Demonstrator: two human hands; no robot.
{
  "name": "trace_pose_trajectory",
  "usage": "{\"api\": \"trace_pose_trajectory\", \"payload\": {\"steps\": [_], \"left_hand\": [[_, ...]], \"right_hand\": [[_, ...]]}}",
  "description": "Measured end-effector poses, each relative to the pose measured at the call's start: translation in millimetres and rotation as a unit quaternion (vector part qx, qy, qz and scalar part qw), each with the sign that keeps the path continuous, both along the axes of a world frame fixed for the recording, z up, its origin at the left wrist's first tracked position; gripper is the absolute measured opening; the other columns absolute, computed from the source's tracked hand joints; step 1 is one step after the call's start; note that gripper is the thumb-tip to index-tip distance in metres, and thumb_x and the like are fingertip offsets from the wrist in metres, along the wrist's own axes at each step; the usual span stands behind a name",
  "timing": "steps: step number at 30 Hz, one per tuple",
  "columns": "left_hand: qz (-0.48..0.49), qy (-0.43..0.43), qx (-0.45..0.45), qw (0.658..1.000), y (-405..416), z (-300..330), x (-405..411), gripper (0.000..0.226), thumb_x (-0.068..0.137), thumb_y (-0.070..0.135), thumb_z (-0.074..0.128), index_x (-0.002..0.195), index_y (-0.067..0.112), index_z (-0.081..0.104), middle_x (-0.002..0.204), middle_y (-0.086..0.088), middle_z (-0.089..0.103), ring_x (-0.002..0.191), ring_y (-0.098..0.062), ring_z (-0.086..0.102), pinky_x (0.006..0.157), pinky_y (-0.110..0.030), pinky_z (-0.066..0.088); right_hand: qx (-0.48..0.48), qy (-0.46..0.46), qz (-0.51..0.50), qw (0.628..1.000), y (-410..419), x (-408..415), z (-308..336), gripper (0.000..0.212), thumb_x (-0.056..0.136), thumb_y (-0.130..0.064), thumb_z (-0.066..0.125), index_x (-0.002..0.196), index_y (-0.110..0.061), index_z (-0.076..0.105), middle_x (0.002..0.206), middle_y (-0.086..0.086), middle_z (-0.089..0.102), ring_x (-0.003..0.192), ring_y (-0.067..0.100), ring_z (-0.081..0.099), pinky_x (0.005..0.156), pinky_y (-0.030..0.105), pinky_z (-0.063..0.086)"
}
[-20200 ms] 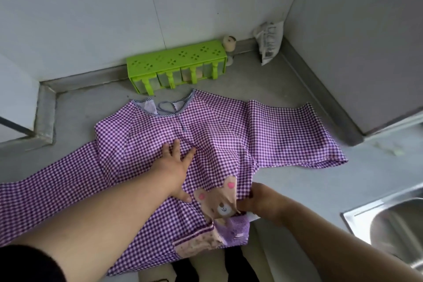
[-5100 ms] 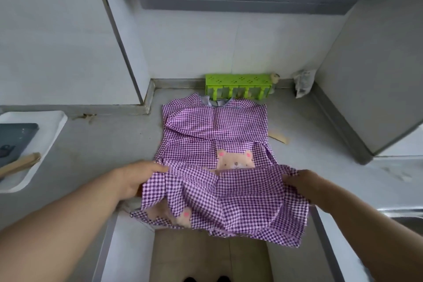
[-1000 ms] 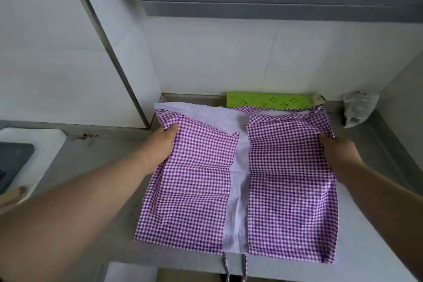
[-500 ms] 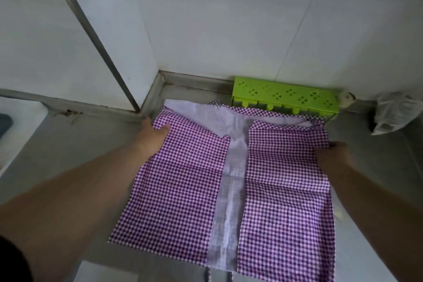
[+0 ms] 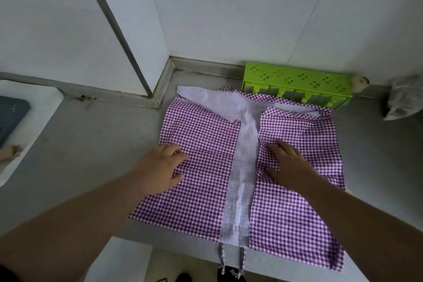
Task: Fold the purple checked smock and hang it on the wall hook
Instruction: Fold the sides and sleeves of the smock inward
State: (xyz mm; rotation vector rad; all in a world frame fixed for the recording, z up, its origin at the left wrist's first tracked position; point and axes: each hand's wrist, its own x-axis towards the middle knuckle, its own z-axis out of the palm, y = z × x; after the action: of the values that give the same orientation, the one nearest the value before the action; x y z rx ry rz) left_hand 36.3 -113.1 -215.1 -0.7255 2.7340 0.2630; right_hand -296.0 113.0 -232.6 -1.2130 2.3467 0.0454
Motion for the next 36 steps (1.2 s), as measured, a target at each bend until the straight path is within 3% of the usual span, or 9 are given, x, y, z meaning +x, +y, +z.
{"api": "trace_pose_trajectory", "payload": {"steps": [3,6,8,11,15,18,27,31,36], "left_hand": [[0.066,-0.096,0.048,0.992,11,-9,13,0.081,0.096,0.066,0.052,0.164,0.043,0.018,0.175,0.002,0.008,0.158,-0.028,0.021,0.124,-0.049,0.036],[0.095,-0.117,0.069,0.986,20,-11,20,0.089,0.098,0.065,0.051,0.167,0.041,-0.002,0.176,0.002,-0.015,0.163,-0.029,-0.001,0.13,-0.051,0.022],[0.068,-0.077,0.042,0.994,27,-7,23,0.086,0.099,0.059,0.055,0.167,0.038,0.006,0.177,0.0,-0.01,0.163,-0.029,0.003,0.131,-0.05,0.021],[-0.033,-0.07,0.027,0.997,40,-6,36,0.075,0.102,0.053,0.054,0.164,0.04,0.015,0.177,0.004,-0.005,0.162,-0.025,0.007,0.13,-0.051,0.022],[-0.016,-0.145,0.058,0.988,56,-9,55,0.084,0.099,0.065,0.046,0.165,0.047,-0.005,0.174,0.008,-0.025,0.163,-0.023,-0.011,0.131,-0.056,0.015],[-0.024,-0.172,0.051,0.983,65,-9,58,0.099,0.094,0.074,0.049,0.165,0.043,-0.013,0.173,0.0,-0.03,0.162,-0.028,-0.018,0.131,-0.057,0.011],[-0.074,-0.265,0.003,0.962,94,-2,96,0.142,0.072,0.093,0.06,0.159,0.031,-0.034,0.166,-0.016,-0.041,0.157,-0.04,-0.027,0.13,-0.061,0.004],[-0.072,-0.271,-0.015,0.96,101,-1,99,0.129,0.088,0.062,0.069,0.159,0.032,-0.034,0.167,-0.017,-0.038,0.159,-0.042,-0.022,0.13,-0.062,0.013],[-0.084,-0.221,-0.007,0.972,106,6,104,0.103,0.095,0.042,0.061,0.168,0.028,-0.011,0.175,-0.006,-0.006,0.16,-0.037,0.007,0.127,-0.057,0.028]], "right_hand": [[-0.013,0.046,-0.014,0.999,10,16,5,0.085,0.089,-0.061,0.06,0.16,-0.033,0.021,0.168,0.002,0.018,0.153,0.031,0.022,0.121,0.054,0.027],[-0.107,0.1,0.018,0.989,23,51,16,0.07,0.087,-0.06,0.06,0.148,-0.031,0.042,0.151,0.001,0.041,0.136,0.029,0.043,0.112,0.052,0.038],[-0.146,0.114,0.039,0.982,34,76,21,0.064,0.086,-0.061,0.055,0.142,-0.03,0.049,0.142,-0.001,0.046,0.129,0.027,0.047,0.109,0.052,0.04],[-0.085,0.104,0.041,0.99,55,109,18,0.067,0.092,-0.066,0.045,0.15,-0.033,0.038,0.153,-0.003,0.038,0.14,0.024,0.038,0.118,0.051,0.032],[0.009,0.032,-0.006,0.999,85,138,4,0.075,0.099,-0.066,0.033,0.163,-0.038,0.005,0.173,-0.005,0.0,0.159,0.024,-0.002,0.128,0.053,0.01],[0.014,0.02,-0.021,0.999,98,150,1,0.079,0.1,-0.066,0.034,0.164,-0.037,-0.002,0.172,-0.008,-0.011,0.158,0.019,-0.013,0.127,0.053,0.003],[-0.048,0.027,-0.048,0.997,156,200,0,0.091,0.084,-0.075,0.056,0.157,-0.034,0.019,0.162,-0.003,0.023,0.151,0.027,0.026,0.12,0.05,0.035],[0.02,0.078,0.025,0.996,181,203,-3,0.109,0.078,-0.083,0.053,0.162,-0.024,0.014,0.172,-0.001,0.008,0.159,0.024,0.008,0.128,0.051,0.015],[0.02,0.124,0.013,0.992,196,212,0,0.076,0.096,-0.042,0.053,0.161,-0.029,0.017,0.167,0.004,0.022,0.154,0.028,0.024,0.124,0.049,0.025]]}}
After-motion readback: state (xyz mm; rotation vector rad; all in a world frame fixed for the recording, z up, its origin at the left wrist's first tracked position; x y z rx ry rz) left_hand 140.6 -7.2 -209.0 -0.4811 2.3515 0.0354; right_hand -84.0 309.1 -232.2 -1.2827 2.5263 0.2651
